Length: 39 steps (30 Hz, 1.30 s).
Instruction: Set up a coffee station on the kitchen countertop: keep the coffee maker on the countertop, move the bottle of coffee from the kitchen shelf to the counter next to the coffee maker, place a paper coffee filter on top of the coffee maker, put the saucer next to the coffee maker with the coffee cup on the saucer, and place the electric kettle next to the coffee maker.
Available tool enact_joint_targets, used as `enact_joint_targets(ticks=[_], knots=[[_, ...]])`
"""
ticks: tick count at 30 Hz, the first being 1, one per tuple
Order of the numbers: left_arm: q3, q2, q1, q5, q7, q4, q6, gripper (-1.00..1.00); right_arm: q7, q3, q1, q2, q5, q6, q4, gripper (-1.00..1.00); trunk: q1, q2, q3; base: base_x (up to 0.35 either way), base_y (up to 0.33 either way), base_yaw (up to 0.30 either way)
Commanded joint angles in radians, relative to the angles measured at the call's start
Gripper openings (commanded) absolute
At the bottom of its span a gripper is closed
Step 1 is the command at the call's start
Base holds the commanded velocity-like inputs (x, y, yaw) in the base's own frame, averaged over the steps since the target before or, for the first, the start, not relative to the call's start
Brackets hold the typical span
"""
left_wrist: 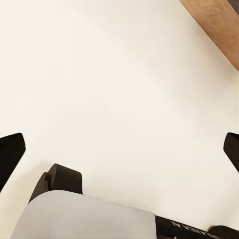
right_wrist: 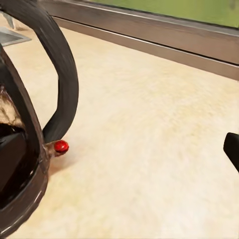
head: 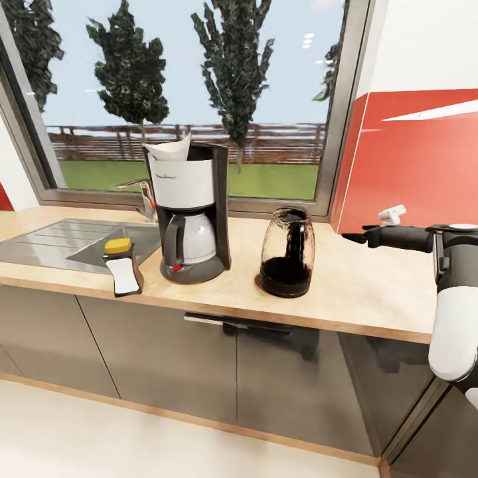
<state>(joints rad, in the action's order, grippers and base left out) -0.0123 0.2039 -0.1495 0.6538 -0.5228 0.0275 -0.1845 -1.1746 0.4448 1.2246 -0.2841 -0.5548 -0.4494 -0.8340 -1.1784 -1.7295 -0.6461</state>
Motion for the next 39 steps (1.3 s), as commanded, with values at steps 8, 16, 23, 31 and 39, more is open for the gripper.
enact_joint_targets(ticks=[8, 16, 23, 31, 39], knots=[[-0.002, 0.000, -0.001, 0.001, -0.003, -0.001, -0.003, 1.00, -0.061, 0.004, 0.002, 0.001, -0.005, -0.003, 0.000, 1.00, 0.000, -0.001, -0.001, 0.016, 0.000, 0.001], [-0.002, 0.000, -0.001, 0.001, -0.003, -0.001, -0.004, 1.00, -0.067, 0.005, 0.002, 0.000, -0.006, -0.002, 0.000, 1.00, 0.000, -0.001, -0.001, 0.099, 0.000, 0.000], [-0.002, 0.000, -0.001, 0.001, -0.003, -0.001, -0.003, 1.00, -0.067, 0.005, 0.002, 0.000, -0.007, -0.002, 0.000, 1.00, 0.000, -0.001, -0.001, 0.051, 0.000, 0.000], [-0.002, 0.000, -0.001, 0.001, -0.003, -0.001, -0.004, 1.00, -0.068, 0.005, 0.002, 0.000, -0.006, -0.001, 0.000, 1.00, 0.000, -0.001, -0.001, 0.044, 0.000, 0.000], [-0.002, 0.000, -0.001, 0.001, -0.003, -0.001, -0.003, 1.00, -0.068, 0.005, 0.002, 0.000, -0.004, 0.000, 0.000, 1.00, 0.000, -0.001, -0.001, 0.065, 0.000, 0.000]])
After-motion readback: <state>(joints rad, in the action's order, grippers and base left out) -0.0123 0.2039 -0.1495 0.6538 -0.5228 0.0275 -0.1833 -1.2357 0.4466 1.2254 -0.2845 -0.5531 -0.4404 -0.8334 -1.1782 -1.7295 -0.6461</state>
